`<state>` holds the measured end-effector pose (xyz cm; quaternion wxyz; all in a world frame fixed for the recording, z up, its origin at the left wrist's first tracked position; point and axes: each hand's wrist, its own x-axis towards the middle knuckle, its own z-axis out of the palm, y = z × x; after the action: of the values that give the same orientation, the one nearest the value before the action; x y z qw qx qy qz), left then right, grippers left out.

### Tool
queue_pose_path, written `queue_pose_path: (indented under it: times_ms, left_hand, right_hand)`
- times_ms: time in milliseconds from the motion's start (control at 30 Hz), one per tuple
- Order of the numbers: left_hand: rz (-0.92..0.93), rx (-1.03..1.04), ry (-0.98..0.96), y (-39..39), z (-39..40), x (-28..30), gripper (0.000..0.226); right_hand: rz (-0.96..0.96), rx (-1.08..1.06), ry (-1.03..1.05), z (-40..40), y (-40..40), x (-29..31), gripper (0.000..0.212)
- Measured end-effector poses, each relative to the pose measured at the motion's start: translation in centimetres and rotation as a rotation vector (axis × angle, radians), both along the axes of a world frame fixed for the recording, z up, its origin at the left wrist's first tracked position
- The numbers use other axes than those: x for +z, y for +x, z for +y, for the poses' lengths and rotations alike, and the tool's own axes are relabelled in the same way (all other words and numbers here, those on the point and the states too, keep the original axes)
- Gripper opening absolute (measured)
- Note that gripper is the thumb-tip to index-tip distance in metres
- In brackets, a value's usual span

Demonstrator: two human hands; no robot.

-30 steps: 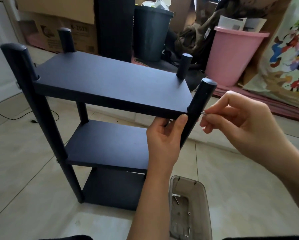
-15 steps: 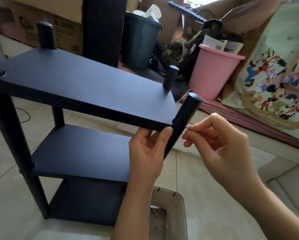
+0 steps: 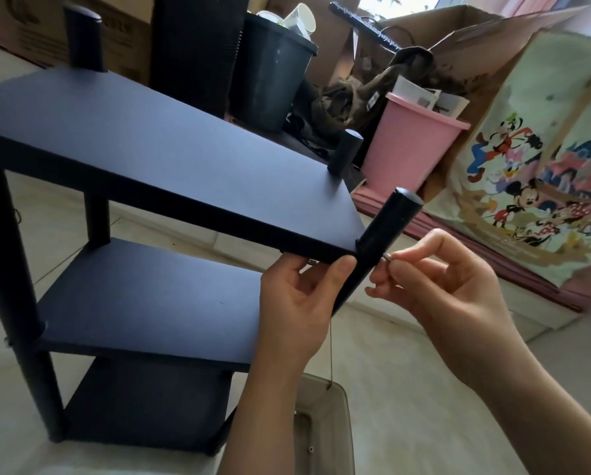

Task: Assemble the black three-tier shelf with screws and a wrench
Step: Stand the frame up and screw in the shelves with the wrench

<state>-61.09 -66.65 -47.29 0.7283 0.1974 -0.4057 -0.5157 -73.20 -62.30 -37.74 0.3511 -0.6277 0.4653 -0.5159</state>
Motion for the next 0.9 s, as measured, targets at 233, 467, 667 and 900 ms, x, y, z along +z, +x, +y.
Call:
queue_pose_path:
  times_ms: [233, 467, 667, 900]
  left_hand:
    - [-0.017, 0.011, 0.0, 0.1, 0.0, -0.1, 0.026]
    - [-0.019, 0.006, -0.021, 0.3, 0.1, -0.1, 0.024]
    - [-0.024, 0.01, -0.026, 0.4, 0.1, -0.2, 0.023]
    - [-0.005, 0.009, -0.017, 0.2, 0.0, 0.0, 0.021]
  right_hand:
    - [0.591, -0.15, -0.29, 0.4, 0.0, 0.6, 0.007]
    - [0.231, -0.018, 0.084, -0.3, -0.2, 2.9, 0.009]
    - [-0.017, 0.075, 0.272, -0.9, -0.6, 2.8, 0.001]
    - [0.43, -0.073, -0.126, -0.2, 0.1, 1.8, 0.011]
